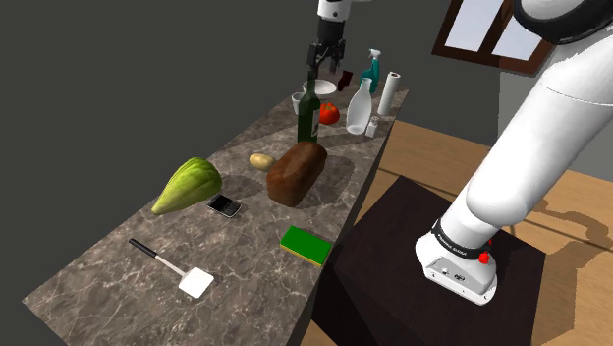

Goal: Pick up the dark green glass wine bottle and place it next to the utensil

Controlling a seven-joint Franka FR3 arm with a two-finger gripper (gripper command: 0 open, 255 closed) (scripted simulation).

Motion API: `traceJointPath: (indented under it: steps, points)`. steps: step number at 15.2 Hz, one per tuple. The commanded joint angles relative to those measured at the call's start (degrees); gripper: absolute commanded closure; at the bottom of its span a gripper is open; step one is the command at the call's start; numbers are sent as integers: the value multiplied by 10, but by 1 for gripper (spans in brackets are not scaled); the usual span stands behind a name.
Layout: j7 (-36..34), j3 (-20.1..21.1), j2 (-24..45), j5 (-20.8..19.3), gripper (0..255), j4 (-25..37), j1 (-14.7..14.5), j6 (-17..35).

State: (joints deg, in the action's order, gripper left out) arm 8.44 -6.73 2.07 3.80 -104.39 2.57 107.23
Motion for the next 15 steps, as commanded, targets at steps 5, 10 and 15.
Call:
traceJointPath:
  steps: [5,10,15]
  points:
    - [12,-11,134,11,0,156,17,-5]
    - [13,-10,143,13,0,138,17,23]
    - [14,-10,148,14,0,118,17,48]
